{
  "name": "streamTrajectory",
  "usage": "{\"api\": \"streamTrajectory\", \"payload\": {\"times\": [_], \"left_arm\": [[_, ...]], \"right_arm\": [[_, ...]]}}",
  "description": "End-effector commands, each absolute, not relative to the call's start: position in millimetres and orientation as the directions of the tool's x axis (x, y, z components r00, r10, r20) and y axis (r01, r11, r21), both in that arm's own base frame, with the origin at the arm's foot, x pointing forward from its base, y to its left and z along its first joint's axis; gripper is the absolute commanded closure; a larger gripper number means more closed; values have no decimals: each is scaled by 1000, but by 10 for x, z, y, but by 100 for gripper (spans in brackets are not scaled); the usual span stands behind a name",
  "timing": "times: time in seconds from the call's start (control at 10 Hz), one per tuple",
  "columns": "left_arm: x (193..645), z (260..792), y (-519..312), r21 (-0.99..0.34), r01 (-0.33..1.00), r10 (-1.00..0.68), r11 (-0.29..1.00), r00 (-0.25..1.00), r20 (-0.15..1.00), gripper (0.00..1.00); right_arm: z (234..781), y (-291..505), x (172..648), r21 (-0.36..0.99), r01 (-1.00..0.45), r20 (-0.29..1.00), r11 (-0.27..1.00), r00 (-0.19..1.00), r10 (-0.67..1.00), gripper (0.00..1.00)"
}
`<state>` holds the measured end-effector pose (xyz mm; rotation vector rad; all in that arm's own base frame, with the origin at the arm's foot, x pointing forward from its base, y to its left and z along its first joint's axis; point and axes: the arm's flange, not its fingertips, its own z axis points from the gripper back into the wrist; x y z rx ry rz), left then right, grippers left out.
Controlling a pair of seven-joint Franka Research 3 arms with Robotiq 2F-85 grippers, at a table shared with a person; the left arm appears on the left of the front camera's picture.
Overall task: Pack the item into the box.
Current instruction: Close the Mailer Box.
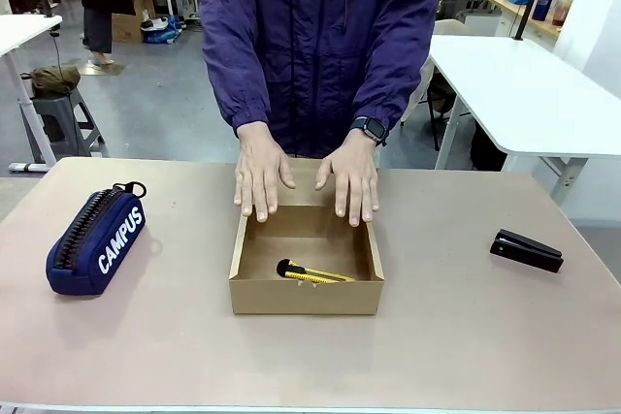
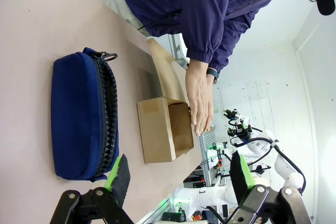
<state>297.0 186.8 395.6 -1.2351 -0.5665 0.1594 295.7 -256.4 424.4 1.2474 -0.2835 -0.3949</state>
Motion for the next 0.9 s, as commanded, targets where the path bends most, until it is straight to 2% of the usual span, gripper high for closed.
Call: {"api": "streamTrajectory", "payload": {"times": [0.0,0.1,0.4,0.8], "left_arm": [[2974,3960,1861,-921,212,414,328,844,342,0],[2970,3956,1868,-923,184,413,338,852,322,0],[3163,4105,1467,-929,304,303,211,884,357,0],[3540,4229,639,-919,335,223,206,899,378,0]], "right_arm": [[4250,-2563,2966,960,119,5,253,898,-439,0],[4244,-2564,2957,955,135,-6,264,898,-439,0],[4343,-2258,3152,933,153,-9,326,916,-402,0],[4523,-1307,3766,872,85,30,482,973,-227,0]]}}
